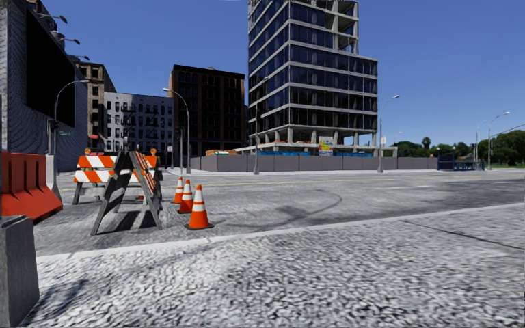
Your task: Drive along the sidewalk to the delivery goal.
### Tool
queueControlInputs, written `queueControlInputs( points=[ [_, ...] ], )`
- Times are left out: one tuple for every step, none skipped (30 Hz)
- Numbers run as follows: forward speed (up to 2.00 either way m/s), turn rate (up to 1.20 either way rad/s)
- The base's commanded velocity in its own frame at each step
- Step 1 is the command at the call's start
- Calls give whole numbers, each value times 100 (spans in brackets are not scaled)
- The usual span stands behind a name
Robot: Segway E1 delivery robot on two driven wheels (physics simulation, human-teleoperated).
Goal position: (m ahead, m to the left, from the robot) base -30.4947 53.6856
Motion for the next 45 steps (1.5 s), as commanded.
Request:
queueControlInputs(
  points=[
    [99, 77],
    [98, 77],
    [98, 77],
    [98, 77],
    [98, 77],
    [98, 77],
    [98, 77],
    [98, 77],
    [98, 77],
    [98, 77],
    [98, 77],
    [98, 77],
    [98, 77],
    [98, 77],
    [98, 77],
    [97, 77],
    [97, 77],
    [97, 77],
    [94, 82],
    [94, 82],
    [94, 83],
    [94, 83],
    [94, 83],
    [94, 83],
    [94, 83],
    [94, 83],
    [94, 83],
    [92, 83],
    [90, 83],
    [84, 83],
    [84, 83],
    [61, 83],
    [0, 82],
    [0, 61],
    [0, 61],
    [0, 0],
    [0, 0],
    [0, 0],
    [0, 0],
    [0, 0],
    [0, 0],
    [0, 0],
    [0, 0],
    [0, 0],
    [0, 0]
  ],
)
